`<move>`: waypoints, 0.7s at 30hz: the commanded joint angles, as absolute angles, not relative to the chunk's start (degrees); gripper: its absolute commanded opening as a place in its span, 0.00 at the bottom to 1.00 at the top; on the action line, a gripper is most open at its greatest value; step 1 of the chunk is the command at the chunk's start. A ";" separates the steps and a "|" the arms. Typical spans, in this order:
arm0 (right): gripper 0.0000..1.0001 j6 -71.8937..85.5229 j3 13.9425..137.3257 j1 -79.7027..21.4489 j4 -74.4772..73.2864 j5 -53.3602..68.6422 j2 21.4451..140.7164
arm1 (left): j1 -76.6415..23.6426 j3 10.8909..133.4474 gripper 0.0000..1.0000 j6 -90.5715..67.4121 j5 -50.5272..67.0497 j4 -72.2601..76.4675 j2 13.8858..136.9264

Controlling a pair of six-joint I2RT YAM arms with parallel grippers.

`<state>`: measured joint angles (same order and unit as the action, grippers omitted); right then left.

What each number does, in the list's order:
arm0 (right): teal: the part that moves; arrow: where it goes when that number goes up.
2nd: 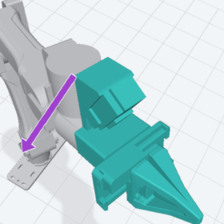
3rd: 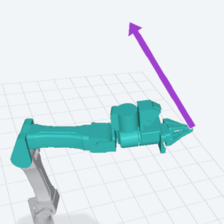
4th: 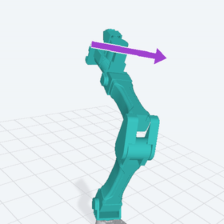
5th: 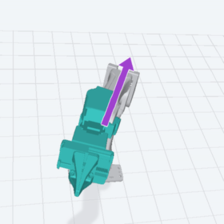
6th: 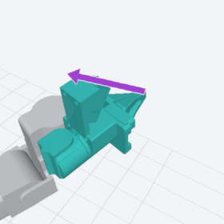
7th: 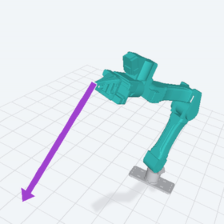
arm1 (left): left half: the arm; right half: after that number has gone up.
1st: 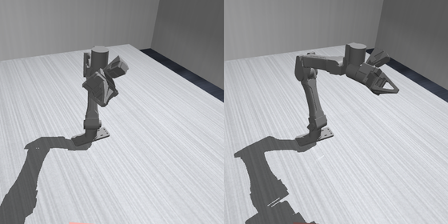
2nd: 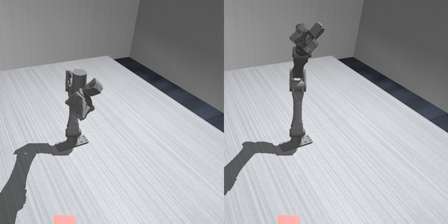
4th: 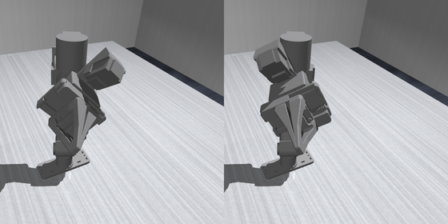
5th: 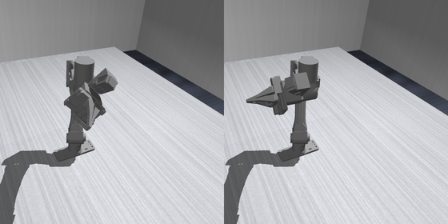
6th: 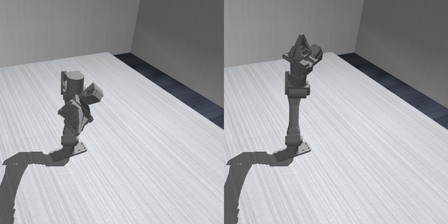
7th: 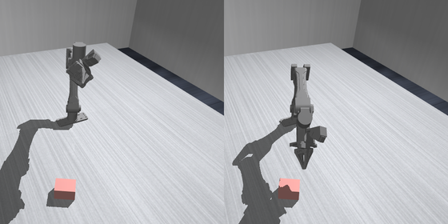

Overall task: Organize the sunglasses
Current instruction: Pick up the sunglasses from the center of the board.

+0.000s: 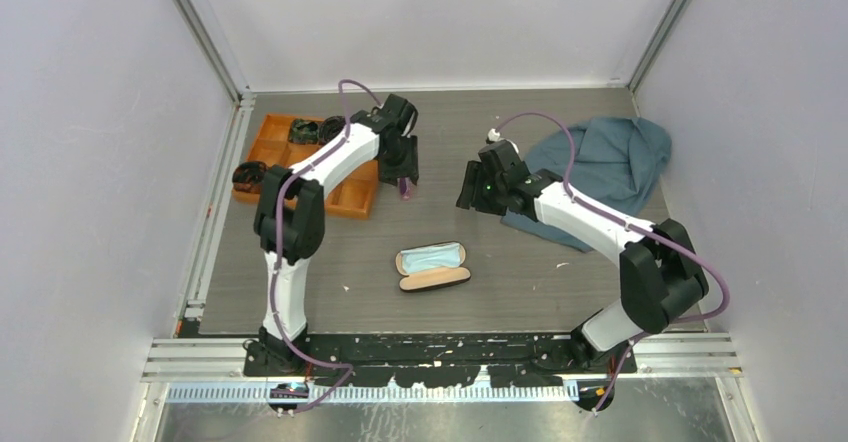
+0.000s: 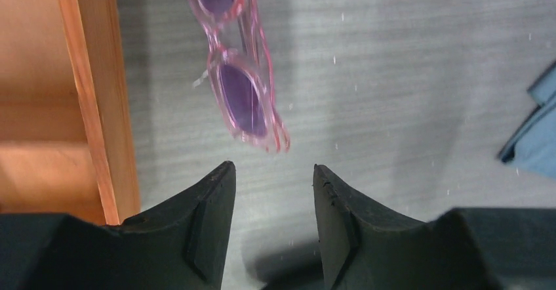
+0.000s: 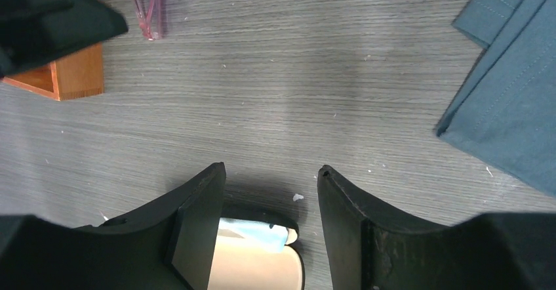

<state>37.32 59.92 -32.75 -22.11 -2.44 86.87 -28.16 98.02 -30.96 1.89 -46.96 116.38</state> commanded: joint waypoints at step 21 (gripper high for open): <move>0.60 36.12 62.41 -31.15 -19.91 2.80 91.41 | -26.98 120.52 0.51 -31.10 -12.29 -54.35 135.42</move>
<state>37.10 60.66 -31.33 -21.71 2.04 91.42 -27.27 118.08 -31.03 -8.88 -52.88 134.74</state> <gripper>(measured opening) 0.599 0.530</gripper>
